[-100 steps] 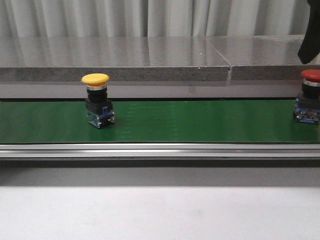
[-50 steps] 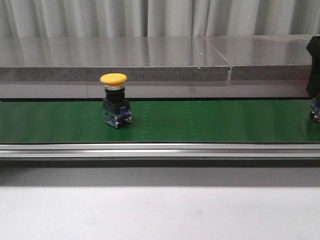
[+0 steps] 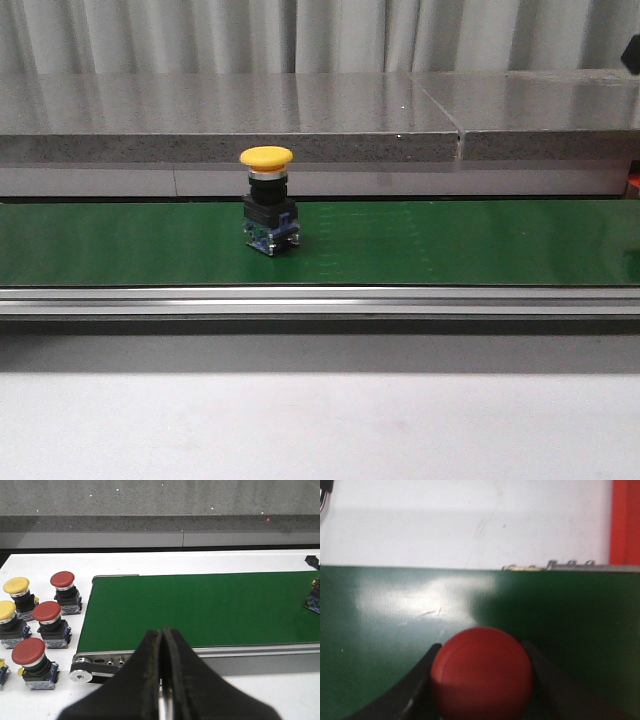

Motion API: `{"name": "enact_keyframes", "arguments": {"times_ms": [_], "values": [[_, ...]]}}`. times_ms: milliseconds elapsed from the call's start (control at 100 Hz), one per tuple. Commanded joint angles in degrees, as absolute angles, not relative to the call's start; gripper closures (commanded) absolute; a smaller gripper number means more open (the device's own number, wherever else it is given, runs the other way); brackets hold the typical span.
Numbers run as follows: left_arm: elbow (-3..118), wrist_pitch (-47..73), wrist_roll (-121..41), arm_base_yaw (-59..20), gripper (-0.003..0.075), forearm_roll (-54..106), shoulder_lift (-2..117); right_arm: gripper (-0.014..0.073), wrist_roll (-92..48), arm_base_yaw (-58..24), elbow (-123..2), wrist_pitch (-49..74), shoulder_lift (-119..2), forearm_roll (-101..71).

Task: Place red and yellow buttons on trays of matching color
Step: 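Carry the red button into the red tray and open the right gripper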

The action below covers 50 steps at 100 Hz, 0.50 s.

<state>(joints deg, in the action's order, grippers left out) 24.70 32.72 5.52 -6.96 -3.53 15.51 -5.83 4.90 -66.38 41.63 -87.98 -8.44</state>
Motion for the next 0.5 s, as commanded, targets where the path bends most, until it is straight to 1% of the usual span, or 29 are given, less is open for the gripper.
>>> {"name": "enact_keyframes", "arguments": {"times_ms": [0, 220, 490], "values": [[26.1, 28.0, 5.5, -7.5, 0.0739, -3.1, 15.9, 0.0482, -6.4, 7.4, -71.6, 41.2, -86.2, -8.6], [26.1, 28.0, 5.5, -7.5, 0.0739, -3.1, 15.9, 0.0482, -4.9, 15.0, -78.2, 41.1, -89.4, -8.6], [26.1, 28.0, 5.5, -7.5, 0.0739, -3.1, 15.9, 0.0482, -2.5, 24.0, -78.8, 34.7, -95.4, -8.6]]}}
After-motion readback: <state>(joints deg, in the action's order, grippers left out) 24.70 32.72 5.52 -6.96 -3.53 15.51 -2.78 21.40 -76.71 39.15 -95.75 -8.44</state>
